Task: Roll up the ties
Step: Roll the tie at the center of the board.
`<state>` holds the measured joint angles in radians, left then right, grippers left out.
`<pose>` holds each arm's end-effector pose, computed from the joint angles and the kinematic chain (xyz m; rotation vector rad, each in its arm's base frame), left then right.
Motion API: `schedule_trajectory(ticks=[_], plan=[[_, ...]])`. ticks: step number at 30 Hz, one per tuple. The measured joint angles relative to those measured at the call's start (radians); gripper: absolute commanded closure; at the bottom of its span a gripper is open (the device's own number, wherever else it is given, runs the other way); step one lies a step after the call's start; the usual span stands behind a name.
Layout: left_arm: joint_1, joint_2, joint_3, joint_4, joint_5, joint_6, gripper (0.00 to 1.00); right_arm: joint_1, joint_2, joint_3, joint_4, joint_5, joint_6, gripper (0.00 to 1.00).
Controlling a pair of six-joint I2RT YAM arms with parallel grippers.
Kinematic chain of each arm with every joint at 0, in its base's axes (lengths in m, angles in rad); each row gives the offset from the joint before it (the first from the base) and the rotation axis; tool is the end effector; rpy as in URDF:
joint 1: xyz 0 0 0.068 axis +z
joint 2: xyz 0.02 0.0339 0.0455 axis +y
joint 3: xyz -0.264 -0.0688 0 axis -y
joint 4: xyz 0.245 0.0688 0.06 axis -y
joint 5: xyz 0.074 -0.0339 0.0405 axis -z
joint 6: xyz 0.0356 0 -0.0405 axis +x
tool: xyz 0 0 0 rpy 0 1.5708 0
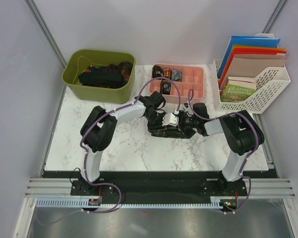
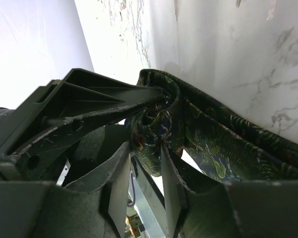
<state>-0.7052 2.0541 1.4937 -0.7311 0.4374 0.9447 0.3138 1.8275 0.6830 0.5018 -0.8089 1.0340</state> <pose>0.3035 -0.2781 0.1657 2.0865 1.8102 -0.5629 0.2982 0.1239 0.1115 0.3687 2.4550 1.5701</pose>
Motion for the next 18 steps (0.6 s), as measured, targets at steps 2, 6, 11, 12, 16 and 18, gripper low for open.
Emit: schedule_trajectory(ticks=[2, 6, 11, 12, 16, 18], plan=[[0.002, 0.001, 0.002, -0.002, 0.004, 0.0, 0.63, 0.005, 0.0, 0.0, -0.009, 0.002, -0.005, 0.86], [0.005, 0.002, 0.003, -0.004, 0.013, 0.003, 0.54, 0.008, 0.0, 0.014, -0.057, 0.009, -0.039, 1.0], [0.013, -0.001, 0.002, -0.005, 0.03, 0.007, 0.42, 0.01, 0.005, 0.072, -0.175, 0.016, -0.118, 1.0], [0.016, -0.003, 0.0, -0.005, 0.037, 0.008, 0.41, 0.01, 0.008, 0.08, -0.195, 0.018, -0.132, 1.0], [0.026, -0.011, -0.007, -0.027, 0.061, 0.013, 0.35, 0.005, 0.027, 0.109, -0.266, 0.028, -0.183, 1.0], [0.029, -0.018, -0.007, -0.033, 0.081, 0.012, 0.33, 0.0, 0.034, 0.122, -0.306, 0.033, -0.209, 1.0]])
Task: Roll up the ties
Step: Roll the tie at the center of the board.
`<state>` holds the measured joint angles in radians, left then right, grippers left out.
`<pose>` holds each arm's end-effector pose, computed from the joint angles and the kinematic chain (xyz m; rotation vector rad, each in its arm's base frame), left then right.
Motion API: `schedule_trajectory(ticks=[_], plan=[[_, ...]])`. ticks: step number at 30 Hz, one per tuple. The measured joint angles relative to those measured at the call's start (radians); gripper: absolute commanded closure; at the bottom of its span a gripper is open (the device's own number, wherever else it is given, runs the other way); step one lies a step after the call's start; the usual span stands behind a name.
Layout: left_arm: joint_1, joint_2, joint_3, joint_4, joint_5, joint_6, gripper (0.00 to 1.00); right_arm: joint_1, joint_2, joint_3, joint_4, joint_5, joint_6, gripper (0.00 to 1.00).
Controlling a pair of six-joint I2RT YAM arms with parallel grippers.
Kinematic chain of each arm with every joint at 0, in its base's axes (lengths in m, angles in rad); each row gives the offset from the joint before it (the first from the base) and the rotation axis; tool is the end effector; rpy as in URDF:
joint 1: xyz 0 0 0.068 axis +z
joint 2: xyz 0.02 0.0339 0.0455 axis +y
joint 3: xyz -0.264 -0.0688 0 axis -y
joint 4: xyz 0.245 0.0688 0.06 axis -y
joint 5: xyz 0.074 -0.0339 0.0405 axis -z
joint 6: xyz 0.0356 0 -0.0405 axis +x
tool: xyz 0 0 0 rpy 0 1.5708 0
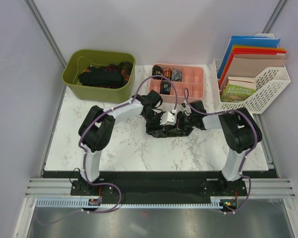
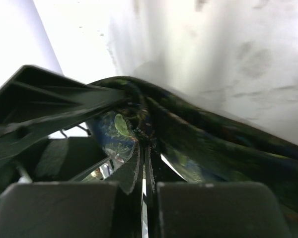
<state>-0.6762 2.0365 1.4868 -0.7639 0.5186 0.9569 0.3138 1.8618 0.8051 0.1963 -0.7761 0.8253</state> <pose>0.3052 -0.2675 0.1711 2.0622 1.8085 -0.6704 0.3093 0.1266 0.1072 0.2759 2.6113 1.4130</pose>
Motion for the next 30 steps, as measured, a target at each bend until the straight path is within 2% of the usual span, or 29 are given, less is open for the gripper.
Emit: schedule_trajectory(ticks=[3, 7, 10, 16, 21, 23, 27, 30], plan=[[0.003, -0.008, 0.003, -0.011, 0.033, 0.0, 0.29, -0.01, 0.011, 0.014, -0.047, 0.009, -0.03, 1.0], [0.006, -0.023, 0.004, -0.018, 0.052, -0.006, 0.19, -0.02, 0.029, 0.036, -0.103, 0.031, -0.063, 1.0], [0.025, -0.045, 0.004, -0.017, 0.06, -0.035, 0.16, -0.024, 0.037, 0.058, -0.15, 0.035, -0.079, 1.0], [0.07, -0.119, -0.07, 0.062, 0.057, -0.11, 0.16, -0.026, 0.05, 0.089, -0.206, 0.033, -0.098, 1.0], [0.064, -0.117, -0.097, 0.103, 0.055, -0.166, 0.15, -0.026, 0.053, 0.095, -0.217, 0.032, -0.098, 1.0], [0.055, -0.115, -0.1, 0.129, 0.051, -0.19, 0.16, -0.026, 0.054, 0.095, -0.217, 0.031, -0.097, 1.0], [0.028, -0.107, -0.1, 0.171, 0.04, -0.227, 0.31, -0.029, 0.06, 0.099, -0.219, 0.022, -0.097, 1.0], [0.004, -0.082, -0.09, 0.181, 0.034, -0.249, 0.35, -0.03, 0.064, 0.1, -0.218, 0.014, -0.097, 1.0]])
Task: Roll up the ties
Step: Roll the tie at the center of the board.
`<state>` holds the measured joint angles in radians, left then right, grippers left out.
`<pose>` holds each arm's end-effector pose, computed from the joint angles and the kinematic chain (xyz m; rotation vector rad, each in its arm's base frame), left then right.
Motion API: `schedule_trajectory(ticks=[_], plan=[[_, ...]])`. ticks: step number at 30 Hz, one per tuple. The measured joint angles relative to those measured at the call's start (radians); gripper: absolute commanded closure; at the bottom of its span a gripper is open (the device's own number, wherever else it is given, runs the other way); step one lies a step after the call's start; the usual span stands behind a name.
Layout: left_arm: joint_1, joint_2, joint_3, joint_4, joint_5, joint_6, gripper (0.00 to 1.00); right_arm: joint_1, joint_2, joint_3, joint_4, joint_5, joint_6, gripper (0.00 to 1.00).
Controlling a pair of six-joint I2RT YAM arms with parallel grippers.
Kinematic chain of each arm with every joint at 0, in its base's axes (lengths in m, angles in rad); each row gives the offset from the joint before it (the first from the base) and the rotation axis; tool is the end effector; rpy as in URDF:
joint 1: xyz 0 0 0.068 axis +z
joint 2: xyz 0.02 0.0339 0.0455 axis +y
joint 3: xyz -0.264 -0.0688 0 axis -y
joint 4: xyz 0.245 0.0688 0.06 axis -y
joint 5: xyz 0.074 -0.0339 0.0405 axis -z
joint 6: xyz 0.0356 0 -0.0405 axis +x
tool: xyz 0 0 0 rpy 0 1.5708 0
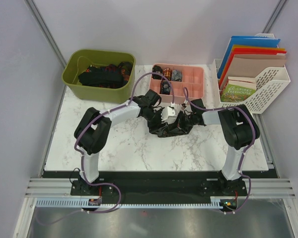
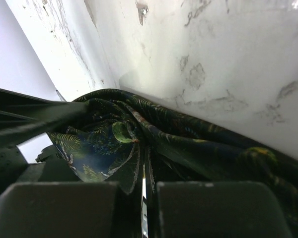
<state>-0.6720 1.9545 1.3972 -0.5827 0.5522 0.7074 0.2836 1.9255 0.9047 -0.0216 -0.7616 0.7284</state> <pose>0.3030 -0.2649 0.1849 1.7875 1.9126 -0.7301 0.3207 0.1191 0.0974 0.3160 2.7469 1.3230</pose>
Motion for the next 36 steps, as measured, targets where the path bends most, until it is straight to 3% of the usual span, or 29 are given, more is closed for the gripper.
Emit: schedule_trajectory(ticks=[17, 28, 36], plan=[[-0.082, 0.137, 0.194, -0.053, -0.039, -0.109, 0.45, 0.0, 0.0, -0.017, 0.037, -0.008, 0.03, 1.0], [-0.09, 0.157, 0.214, -0.072, -0.053, -0.116, 0.52, -0.012, -0.014, -0.238, 0.488, -0.025, 0.316, 1.0], [-0.09, 0.102, 0.132, -0.039, -0.08, -0.063, 0.57, 0.025, 0.023, -0.262, 0.645, -0.017, 0.378, 1.0]])
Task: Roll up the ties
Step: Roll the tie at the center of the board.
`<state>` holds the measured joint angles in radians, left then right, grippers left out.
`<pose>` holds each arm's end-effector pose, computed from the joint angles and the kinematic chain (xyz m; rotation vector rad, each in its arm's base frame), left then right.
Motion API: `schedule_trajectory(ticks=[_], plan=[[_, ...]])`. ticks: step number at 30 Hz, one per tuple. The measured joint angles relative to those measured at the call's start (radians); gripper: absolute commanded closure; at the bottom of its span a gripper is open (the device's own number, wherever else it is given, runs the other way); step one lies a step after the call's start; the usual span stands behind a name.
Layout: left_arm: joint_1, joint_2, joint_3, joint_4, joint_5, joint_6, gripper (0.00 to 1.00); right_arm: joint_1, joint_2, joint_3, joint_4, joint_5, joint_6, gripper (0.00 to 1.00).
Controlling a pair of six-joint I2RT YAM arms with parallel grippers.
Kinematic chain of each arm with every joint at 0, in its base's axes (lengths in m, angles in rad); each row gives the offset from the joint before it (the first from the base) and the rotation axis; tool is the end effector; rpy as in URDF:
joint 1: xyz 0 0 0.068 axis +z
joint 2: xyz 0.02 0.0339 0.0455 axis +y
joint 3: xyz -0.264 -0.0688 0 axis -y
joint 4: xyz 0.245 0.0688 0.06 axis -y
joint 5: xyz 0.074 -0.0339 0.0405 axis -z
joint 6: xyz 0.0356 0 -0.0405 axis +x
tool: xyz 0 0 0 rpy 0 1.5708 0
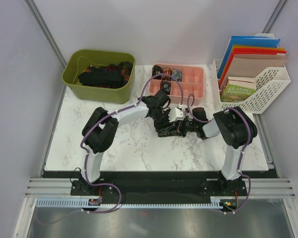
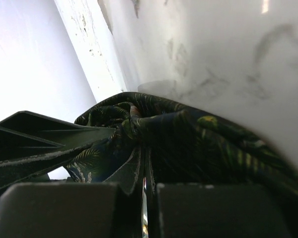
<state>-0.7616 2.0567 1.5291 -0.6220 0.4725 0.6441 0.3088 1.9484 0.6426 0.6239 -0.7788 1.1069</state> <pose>0.2989 -0.3074 0.1790 1.8327 1.9505 -0.6759 0.2940 0.1200 0.0756 0.5210 2.4926 1.5531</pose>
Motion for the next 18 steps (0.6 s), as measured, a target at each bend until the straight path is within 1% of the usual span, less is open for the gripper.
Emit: schedule_trajectory(ticks=[4, 6, 8, 11, 15, 18], plan=[[0.001, -0.005, -0.006, -0.013, -0.01, 0.033, 0.58, 0.018, 0.003, 0.0, 0.017, 0.018, 0.018, 0.94], [0.001, -0.005, -0.005, -0.016, -0.012, 0.042, 0.61, 0.018, 0.003, 0.004, 0.006, 0.017, 0.015, 0.88], [0.001, 0.0, 0.003, -0.028, -0.018, 0.045, 0.63, 0.018, 0.0, 0.017, -0.024, 0.013, 0.004, 0.83], [0.001, 0.027, 0.044, -0.068, -0.022, 0.045, 0.64, 0.014, -0.007, 0.05, -0.107, 0.005, -0.035, 0.8], [0.001, 0.087, 0.136, -0.153, -0.025, 0.045, 0.66, 0.002, -0.017, 0.103, -0.234, -0.006, -0.103, 0.8], [0.001, 0.11, 0.173, -0.185, -0.024, 0.045, 0.68, -0.007, -0.017, 0.145, -0.329, -0.014, -0.147, 0.83]])
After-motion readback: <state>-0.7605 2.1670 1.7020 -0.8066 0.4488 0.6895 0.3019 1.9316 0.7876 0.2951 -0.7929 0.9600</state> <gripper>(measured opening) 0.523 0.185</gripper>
